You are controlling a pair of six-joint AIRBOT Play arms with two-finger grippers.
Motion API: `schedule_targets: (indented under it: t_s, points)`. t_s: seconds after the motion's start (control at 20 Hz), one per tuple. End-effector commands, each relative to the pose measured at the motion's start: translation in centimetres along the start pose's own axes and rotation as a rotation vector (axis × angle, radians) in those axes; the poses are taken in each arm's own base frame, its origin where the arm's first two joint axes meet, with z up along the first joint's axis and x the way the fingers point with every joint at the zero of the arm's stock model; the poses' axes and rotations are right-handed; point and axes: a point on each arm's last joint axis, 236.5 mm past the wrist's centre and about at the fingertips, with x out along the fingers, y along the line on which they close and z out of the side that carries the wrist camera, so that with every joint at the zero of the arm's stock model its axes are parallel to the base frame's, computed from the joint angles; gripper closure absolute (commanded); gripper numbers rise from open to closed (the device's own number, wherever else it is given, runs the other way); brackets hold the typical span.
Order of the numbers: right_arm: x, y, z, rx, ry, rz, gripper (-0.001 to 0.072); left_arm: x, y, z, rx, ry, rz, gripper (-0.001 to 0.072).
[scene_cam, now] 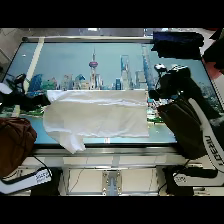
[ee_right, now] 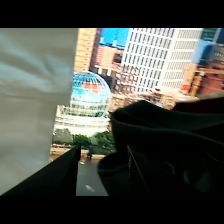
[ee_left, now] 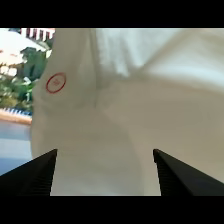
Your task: Fold the shirts.
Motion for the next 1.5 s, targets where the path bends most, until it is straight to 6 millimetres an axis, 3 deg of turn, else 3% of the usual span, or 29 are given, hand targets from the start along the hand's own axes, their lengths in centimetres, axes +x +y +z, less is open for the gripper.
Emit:
schedule_targets:
  t_s: [0.0,0.05,0.15,0.25,0.3,0.5,0.95,1.0,1.05,1.25,1.3,1.35,1.4,1.45]
  points:
    - [-6.2,-4.8,-1.9,0.067,-0.066,-0.083,0.0363,-2.8,2.2,-7.7,-0.143,-0.002,0.028,0.0014]
    - [-7.6,-4.8,-2.2,0.106,-0.099,-0.04,0.0364,-2.6,2.5,-11.3,-0.217,0.036,0.025,0.0014]
    - [-9.9,-4.1,-2.2,0.137,-0.164,0.037,0.0364,-1.8,1.4,-16.6,-0.35,0.106,-0.018,0.0014]
    - [-11.4,-3.6,-2.3,0.113,-0.204,0.061,0.0364,-1.2,-0.7,-20.4,-0.408,0.196,-0.096,0.0014]
    - [-11.9,-3.2,-2.3,0.104,-0.217,0.081,0.0364,-1.1,-1.1,-21.0,-0.435,0.223,-0.107,0.0014]
    - [-12.4,-2.4,-2.1,0.104,-0.234,0.114,0.0364,-0.4,-2.4,-20.5,-0.476,0.245,-0.183,0.0016]
    - [-12.5,-2.1,-1.9,0.108,-0.245,0.128,0.0365,4.3,-2.6,-20.8,-0.532,0.366,-0.224,0.0018]
    - [-12.5,-2.1,-1.9,0.109,-0.245,0.131,0.0365,4.6,-2.9,-20.4,-0.527,0.358,-0.241,0.0045]
    - [-12.5,-2.1,-1.9,0.111,-0.244,0.132,0.0366,5.0,-2.8,-20.1,-0.53,0.344,-0.238,0.012]
    - [-12.5,-1.9,-1.9,0.114,-0.244,0.138,0.0366,6.1,-3.1,-19.9,-0.505,0.343,-0.223,0.0138]
    - [-12.5,-1.9,-1.9,0.116,-0.244,0.138,0.0368,6.2,-3.3,-20.1,-0.497,0.353,-0.224,0.0238]
    - [-12.5,-1.9,-1.9,0.116,-0.242,0.138,0.0396,6.2,-3.4,-20.2,-0.489,0.357,-0.225,0.0432]
    - [-12.5,-1.9,-2.0,0.116,-0.239,0.137,0.0402,6.1,-3.6,-20.2,-0.489,0.362,-0.228,0.0689]
    - [-12.6,-2.0,-2.1,0.115,-0.234,0.136,0.0402,5.9,-3.7,-20.4,-0.483,0.37,-0.234,0.0697]
